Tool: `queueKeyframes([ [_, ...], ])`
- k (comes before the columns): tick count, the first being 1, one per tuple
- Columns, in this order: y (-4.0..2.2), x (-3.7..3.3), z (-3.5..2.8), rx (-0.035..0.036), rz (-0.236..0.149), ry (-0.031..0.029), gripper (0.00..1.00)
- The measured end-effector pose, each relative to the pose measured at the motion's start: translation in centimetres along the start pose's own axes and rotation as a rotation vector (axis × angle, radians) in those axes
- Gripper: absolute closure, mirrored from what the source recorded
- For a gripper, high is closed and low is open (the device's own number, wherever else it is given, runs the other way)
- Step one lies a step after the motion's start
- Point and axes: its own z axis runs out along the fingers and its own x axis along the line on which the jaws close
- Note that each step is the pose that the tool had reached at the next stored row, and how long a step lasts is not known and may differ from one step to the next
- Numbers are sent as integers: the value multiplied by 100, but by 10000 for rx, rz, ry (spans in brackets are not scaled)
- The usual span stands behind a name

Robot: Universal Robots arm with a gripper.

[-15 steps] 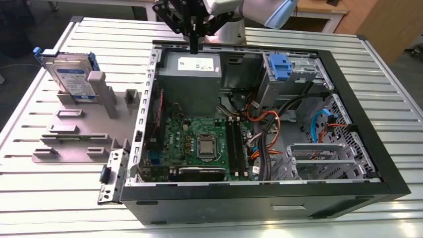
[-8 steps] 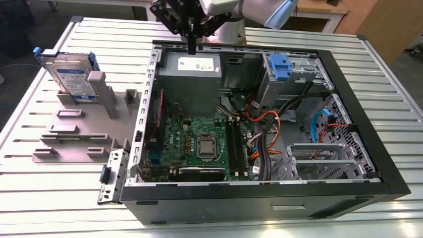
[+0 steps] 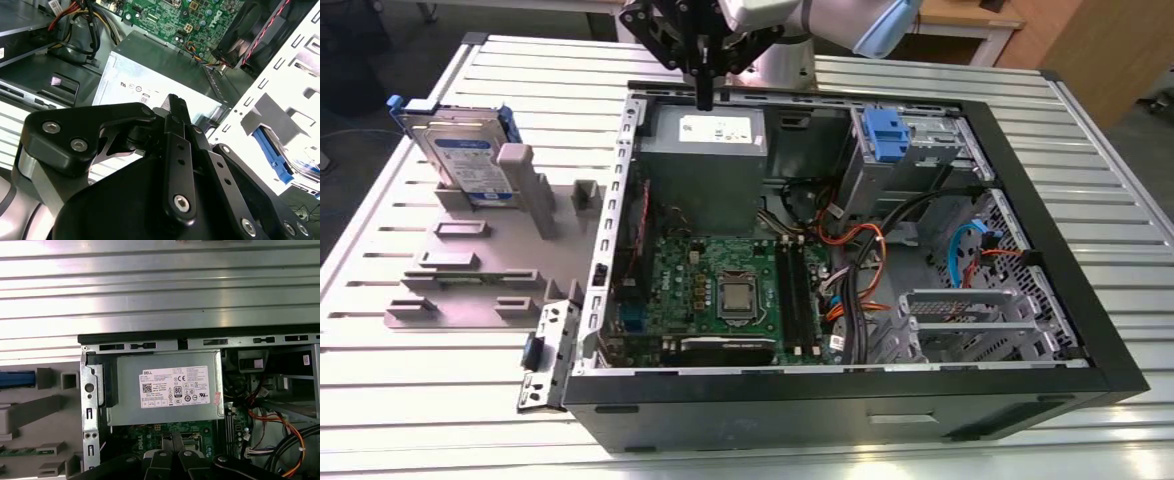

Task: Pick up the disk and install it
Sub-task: 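Reach for the disk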

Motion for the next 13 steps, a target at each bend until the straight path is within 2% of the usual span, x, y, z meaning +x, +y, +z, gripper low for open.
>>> queueKeyframes([
  [13,-2,29,5,0,0,0,89],
])
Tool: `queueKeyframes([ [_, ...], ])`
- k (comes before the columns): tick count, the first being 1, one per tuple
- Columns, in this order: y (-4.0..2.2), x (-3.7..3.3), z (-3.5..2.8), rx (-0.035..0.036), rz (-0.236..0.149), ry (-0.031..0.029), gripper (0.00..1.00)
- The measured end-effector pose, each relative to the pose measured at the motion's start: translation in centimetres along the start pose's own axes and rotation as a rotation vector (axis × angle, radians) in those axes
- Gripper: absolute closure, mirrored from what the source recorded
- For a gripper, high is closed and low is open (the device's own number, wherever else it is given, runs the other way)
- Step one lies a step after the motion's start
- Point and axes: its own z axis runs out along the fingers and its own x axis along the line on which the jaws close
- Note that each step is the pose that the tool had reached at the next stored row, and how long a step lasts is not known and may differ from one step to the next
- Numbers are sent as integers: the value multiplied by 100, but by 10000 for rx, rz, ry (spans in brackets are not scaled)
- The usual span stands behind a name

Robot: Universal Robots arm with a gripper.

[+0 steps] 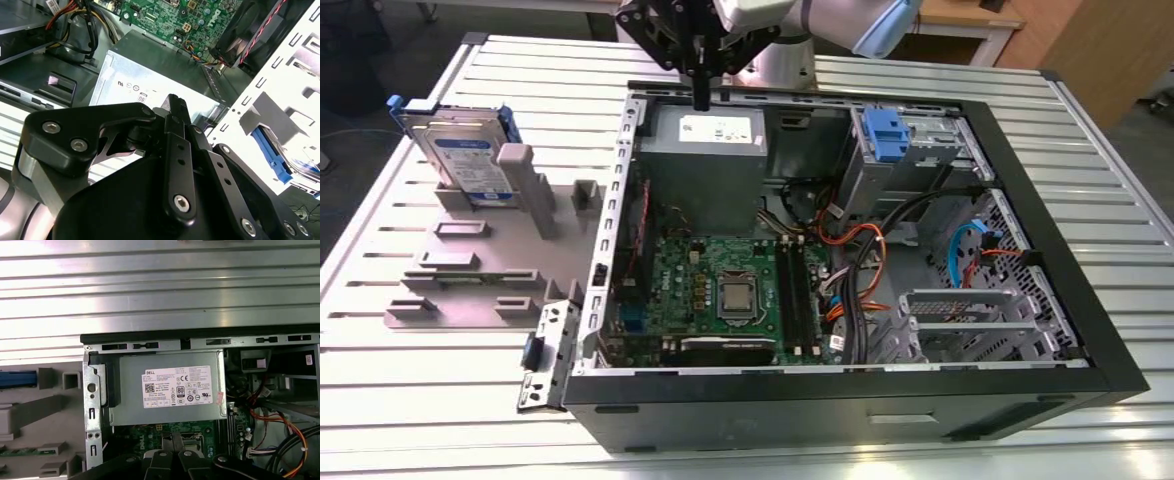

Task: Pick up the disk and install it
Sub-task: 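Reach for the disk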

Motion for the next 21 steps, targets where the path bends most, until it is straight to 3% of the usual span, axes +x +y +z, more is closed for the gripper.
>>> queueKeyframes([
  [21,-4,42,8,0,0,0,89],
])
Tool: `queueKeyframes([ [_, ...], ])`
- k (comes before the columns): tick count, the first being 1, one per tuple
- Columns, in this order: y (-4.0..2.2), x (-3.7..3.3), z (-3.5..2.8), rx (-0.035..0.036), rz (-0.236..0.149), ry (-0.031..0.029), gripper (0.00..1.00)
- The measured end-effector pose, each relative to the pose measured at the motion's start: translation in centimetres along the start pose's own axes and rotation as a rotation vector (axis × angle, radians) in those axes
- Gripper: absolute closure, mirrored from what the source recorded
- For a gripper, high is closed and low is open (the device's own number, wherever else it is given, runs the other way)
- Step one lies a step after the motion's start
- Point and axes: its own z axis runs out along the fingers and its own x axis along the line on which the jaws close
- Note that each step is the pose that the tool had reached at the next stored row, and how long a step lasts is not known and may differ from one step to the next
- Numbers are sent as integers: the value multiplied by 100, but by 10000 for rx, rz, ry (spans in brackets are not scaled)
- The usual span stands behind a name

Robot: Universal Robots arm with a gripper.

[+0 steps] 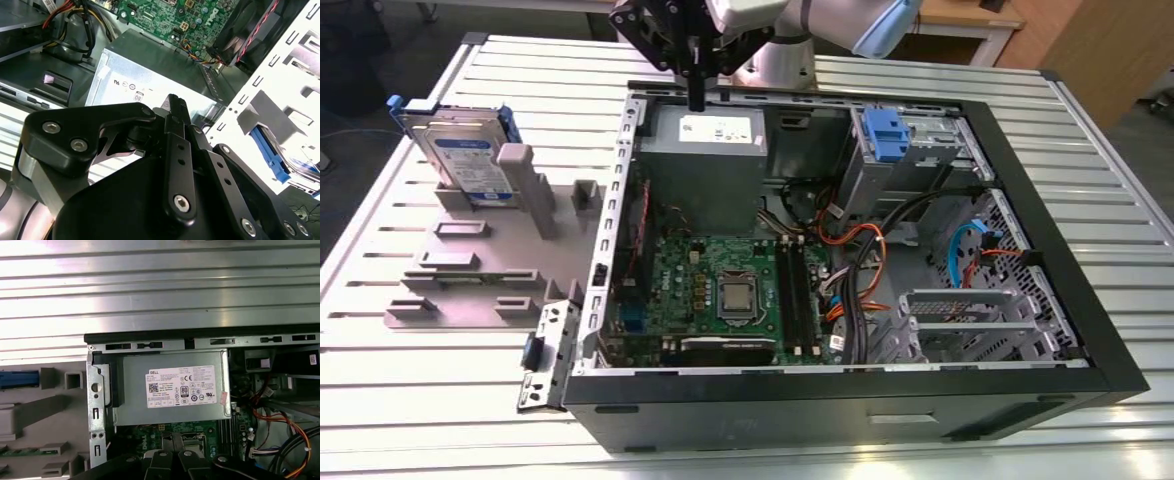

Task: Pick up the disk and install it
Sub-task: 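Reach for the disk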

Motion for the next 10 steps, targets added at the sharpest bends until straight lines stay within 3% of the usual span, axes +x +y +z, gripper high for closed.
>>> queueKeyframes([
  [10,-2,23,4,0,0,0,89],
])
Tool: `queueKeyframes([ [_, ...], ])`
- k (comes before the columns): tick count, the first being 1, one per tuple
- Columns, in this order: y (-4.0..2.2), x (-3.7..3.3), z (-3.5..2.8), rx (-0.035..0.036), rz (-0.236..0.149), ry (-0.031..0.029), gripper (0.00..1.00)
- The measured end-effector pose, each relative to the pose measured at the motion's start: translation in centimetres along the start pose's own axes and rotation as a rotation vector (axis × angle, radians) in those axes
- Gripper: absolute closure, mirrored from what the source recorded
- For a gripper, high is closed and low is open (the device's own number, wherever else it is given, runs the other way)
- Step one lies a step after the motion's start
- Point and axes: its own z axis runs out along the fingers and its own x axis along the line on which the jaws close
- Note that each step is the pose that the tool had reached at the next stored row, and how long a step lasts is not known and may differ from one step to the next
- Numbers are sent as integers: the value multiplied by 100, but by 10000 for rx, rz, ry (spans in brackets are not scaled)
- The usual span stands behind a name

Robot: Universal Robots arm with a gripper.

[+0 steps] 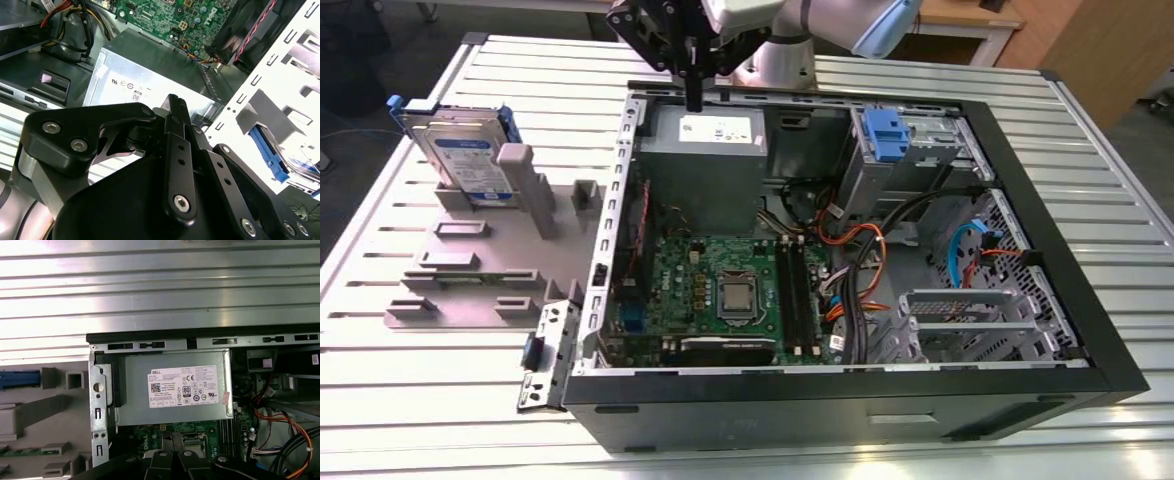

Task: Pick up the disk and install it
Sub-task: 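Reach for the disk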

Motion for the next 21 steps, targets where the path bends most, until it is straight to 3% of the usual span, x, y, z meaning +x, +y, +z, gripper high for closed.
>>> queueKeyframes([
  [21,-4,44,9,0,0,0,89],
])
